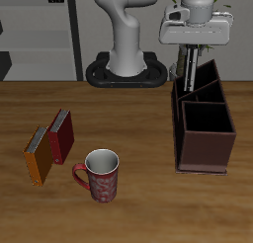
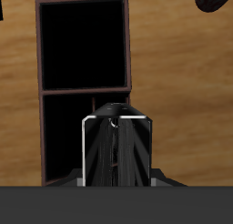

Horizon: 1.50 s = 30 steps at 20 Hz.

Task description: Place the striped book into the left desk caddy's front compartment

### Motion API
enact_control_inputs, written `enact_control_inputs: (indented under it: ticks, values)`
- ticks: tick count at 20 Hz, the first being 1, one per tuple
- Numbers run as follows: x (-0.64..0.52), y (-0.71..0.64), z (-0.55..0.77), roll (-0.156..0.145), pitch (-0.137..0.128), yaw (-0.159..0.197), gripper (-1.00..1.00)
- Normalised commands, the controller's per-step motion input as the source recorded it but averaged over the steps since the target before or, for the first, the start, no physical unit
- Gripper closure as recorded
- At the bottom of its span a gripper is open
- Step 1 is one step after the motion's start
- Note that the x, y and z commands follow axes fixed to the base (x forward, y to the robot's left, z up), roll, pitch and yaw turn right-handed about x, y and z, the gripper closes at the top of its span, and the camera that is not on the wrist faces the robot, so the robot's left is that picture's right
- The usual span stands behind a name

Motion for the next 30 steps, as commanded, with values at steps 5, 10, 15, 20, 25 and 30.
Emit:
enact_control_inputs:
  ticks: [5,10,15,20,25,30]
  values:
    - [-0.03,0.08,-0.1,0.016,-0.003,0.008,1.0]
    - [0.01,0.09,-0.15,0.013,0.005,0.008,1.0]
    - [0.04,0.02,-0.06,0.0,-0.005,0.004,1.0]
    - [0.07,-0.04,0.01,-0.01,-0.009,-0.006,1.0]
    - [0.06,0.03,-0.16,0.012,0.022,-0.004,1.0]
    - [0.01,0.01,-0.12,0.005,0.014,-0.001,1.0]
